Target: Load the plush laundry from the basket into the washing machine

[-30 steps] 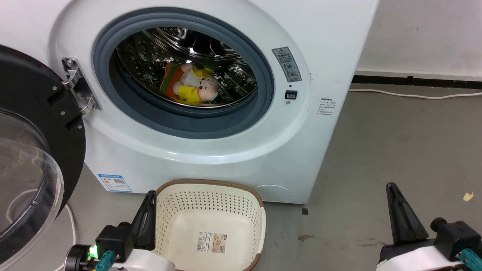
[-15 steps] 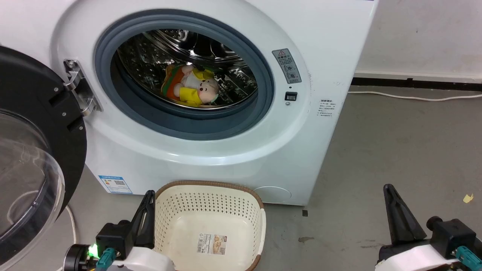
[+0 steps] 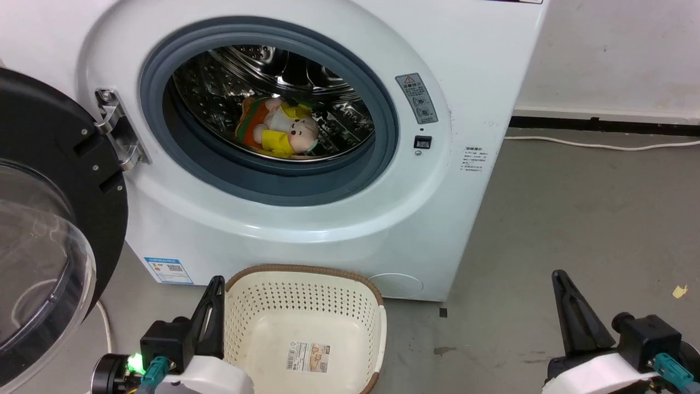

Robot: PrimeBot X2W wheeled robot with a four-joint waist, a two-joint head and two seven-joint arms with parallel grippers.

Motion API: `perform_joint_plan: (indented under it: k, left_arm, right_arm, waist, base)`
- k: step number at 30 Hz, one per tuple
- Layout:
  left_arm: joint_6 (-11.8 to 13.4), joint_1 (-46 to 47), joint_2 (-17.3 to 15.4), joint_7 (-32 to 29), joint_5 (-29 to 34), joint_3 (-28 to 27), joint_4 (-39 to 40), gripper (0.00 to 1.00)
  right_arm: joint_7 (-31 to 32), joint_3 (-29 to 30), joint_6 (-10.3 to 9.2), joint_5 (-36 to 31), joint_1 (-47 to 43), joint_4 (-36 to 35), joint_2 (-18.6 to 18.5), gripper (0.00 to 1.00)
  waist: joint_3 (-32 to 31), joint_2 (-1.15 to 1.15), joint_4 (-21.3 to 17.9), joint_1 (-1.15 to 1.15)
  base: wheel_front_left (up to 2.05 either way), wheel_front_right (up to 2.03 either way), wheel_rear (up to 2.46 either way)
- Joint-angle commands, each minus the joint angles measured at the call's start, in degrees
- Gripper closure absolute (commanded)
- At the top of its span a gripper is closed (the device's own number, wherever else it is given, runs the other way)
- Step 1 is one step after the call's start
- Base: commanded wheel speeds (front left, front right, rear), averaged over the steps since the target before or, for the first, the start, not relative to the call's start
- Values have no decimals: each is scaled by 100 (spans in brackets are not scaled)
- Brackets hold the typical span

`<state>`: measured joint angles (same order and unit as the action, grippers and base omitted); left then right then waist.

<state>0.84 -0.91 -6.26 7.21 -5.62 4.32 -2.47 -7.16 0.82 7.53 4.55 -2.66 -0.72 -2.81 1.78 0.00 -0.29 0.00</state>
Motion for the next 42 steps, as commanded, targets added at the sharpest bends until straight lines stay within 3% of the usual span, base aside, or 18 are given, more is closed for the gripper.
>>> perform_joint_plan:
  k: [1,42]
  left_arm:
    - [-20,47,29,-27,59,-40,36,100]
    - [-64,77,243,-507,407,-311,182,100]
  right_arm:
    - [18,-13,-2,-28,112,14,-4,100]
    - [500,-61,-4,-323,218,54,-6,100]
  waist:
    - [-3,0,1,0]
    - [-124,0,21,0]
  base:
    - [0,0,0]
    - [0,0,0]
